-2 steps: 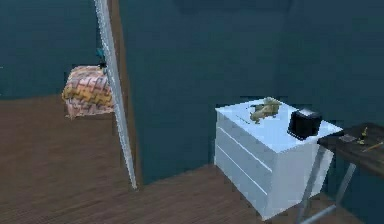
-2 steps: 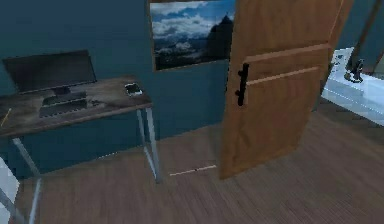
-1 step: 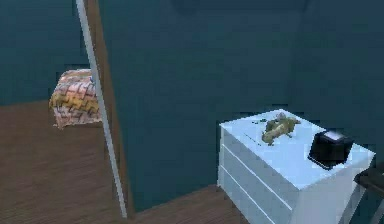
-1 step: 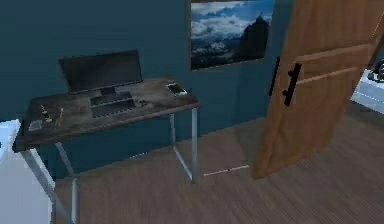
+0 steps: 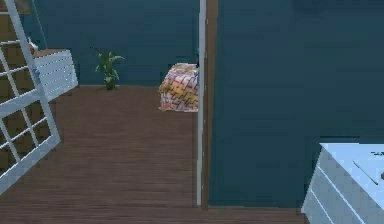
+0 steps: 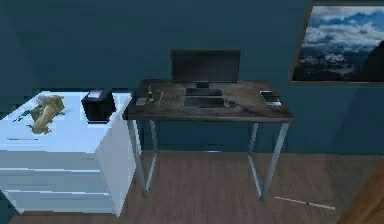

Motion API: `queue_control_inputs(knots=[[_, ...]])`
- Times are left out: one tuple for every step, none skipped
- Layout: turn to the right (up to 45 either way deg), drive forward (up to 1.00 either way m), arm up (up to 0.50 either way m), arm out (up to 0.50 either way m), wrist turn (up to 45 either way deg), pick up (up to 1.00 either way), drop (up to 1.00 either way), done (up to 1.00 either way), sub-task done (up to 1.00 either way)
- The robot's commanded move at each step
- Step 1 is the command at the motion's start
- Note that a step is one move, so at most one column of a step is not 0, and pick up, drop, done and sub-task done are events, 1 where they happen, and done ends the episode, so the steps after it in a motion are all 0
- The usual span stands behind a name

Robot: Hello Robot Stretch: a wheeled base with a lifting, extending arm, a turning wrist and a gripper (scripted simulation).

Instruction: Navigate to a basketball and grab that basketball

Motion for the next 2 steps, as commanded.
queue_control_inputs(knots=[[0.0, 0.10, 0.00, 0.00, 0.0, 0.00, 0.00, 0.00, 0.00], [-15.0, 0.00, 0.00, 0.00, 0.0, 0.00, 0.00, 0.00, 0.00]])
